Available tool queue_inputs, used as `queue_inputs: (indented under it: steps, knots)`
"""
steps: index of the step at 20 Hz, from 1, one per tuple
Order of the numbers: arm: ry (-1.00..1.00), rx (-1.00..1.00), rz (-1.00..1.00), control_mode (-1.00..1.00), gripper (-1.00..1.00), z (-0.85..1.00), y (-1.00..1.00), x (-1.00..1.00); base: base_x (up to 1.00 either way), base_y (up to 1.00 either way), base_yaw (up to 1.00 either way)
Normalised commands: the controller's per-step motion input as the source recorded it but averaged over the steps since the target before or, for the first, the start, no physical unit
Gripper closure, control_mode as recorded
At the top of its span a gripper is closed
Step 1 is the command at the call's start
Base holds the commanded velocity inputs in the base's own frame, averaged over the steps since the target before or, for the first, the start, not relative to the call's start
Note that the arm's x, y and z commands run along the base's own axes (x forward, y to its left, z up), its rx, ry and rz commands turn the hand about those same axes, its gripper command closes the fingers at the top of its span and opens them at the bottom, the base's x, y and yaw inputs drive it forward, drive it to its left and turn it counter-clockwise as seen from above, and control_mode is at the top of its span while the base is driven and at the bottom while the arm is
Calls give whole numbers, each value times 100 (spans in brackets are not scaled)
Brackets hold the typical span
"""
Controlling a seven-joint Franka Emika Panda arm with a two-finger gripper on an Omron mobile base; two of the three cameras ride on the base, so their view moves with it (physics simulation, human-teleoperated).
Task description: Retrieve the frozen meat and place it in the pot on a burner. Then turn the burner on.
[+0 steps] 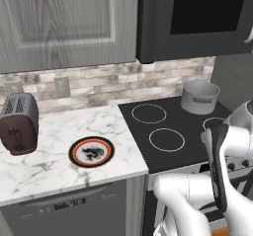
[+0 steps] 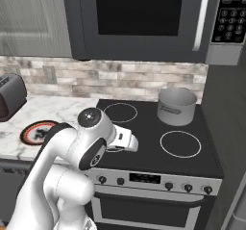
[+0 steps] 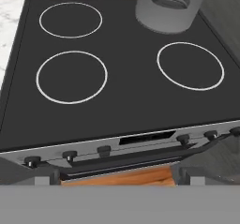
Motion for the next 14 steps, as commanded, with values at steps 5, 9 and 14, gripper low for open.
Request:
queue_inputs:
  steps: [5,9,14]
  knots:
    - [0,6,-2,-100,-100,-1,-97,-2,0,0,0]
    - [-5,12,0,-100,-100,-9,-100,0,0,0,0]
    - [-14,14,2,-100,-100,-6,-100,-1,0,0,0]
